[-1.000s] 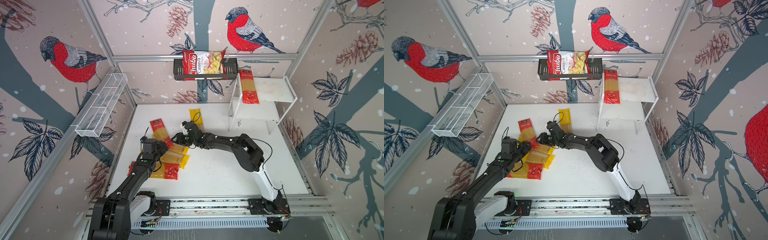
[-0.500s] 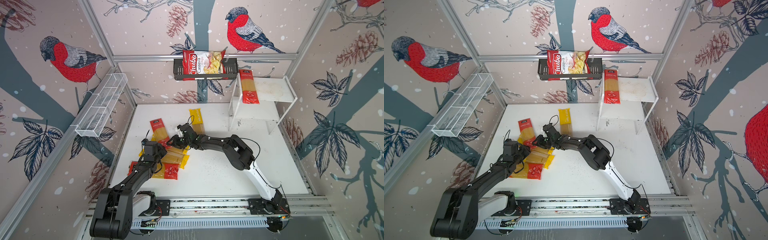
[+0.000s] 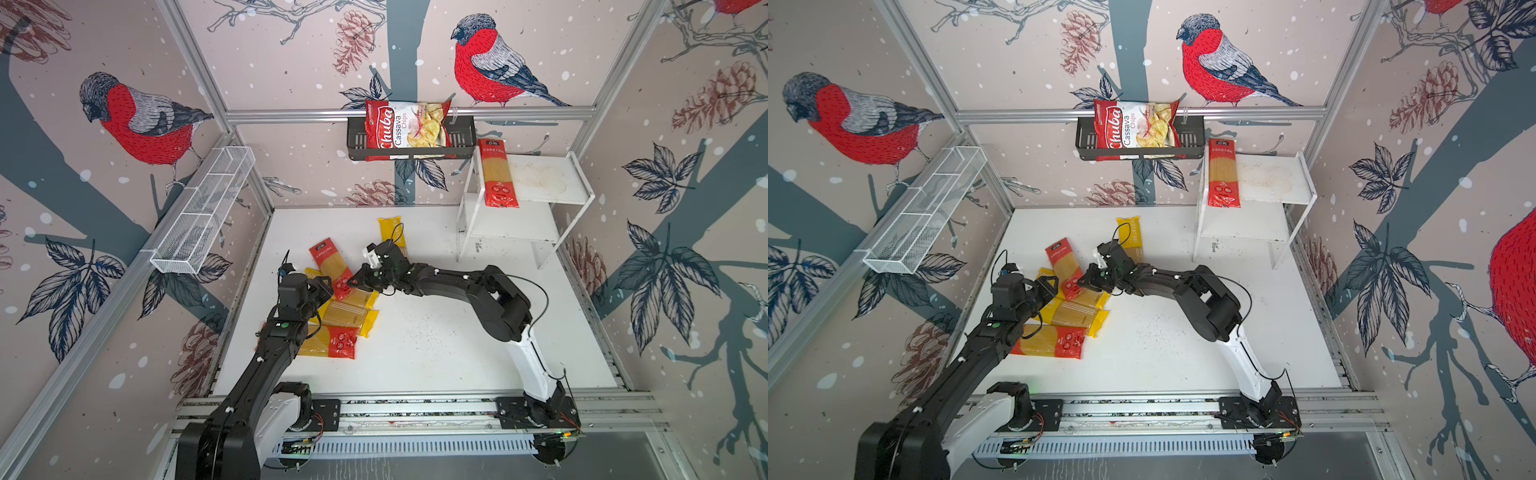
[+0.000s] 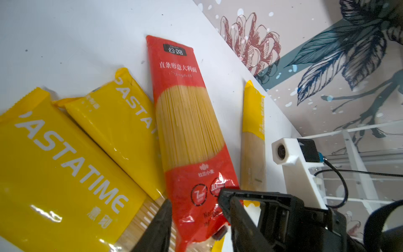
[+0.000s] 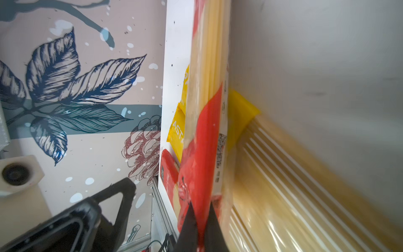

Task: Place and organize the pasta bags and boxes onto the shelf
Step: 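Pull the bag from the pile with the right gripper while the left gripper hovers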

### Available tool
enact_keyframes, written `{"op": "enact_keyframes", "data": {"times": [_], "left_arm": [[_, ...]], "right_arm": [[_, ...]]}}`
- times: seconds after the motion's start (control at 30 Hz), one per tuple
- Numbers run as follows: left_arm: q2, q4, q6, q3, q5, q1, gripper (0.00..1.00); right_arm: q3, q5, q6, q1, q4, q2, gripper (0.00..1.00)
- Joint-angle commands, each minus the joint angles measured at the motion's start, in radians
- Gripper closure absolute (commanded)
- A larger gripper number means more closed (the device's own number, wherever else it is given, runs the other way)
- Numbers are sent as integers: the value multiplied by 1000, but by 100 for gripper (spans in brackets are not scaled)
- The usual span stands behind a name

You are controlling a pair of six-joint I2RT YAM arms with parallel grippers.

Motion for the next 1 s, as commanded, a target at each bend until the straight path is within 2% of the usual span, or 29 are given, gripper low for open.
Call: {"op": "enact_keyframes", "data": {"times": [0.0,0.17,0.27,0.37,0.57,0.73,0.83,0.97], "left_arm": [[-27,-44,-7,14,61,-3,53],[-16,-54,-8,44,36,-84,44],[29,-1,-39,36,34,-149,44],[87,72,-83,27,20,-234,43],[201,169,-124,38,-15,-372,40],[266,224,-137,24,-17,-414,40],[289,218,-125,31,-28,-428,40],[294,205,-114,25,-34,-442,40]], "right_arm": [[-108,17,-94,-30,0,-117,100],[-391,49,-161,-95,-18,-348,100],[-505,128,-234,-121,-93,-478,100],[-609,149,-258,-145,-149,-578,100],[-864,106,-118,-115,-48,-719,100],[-983,54,13,-64,126,-680,99],[-989,11,34,-52,163,-653,93],[-973,4,-69,-51,44,-700,74]]}}
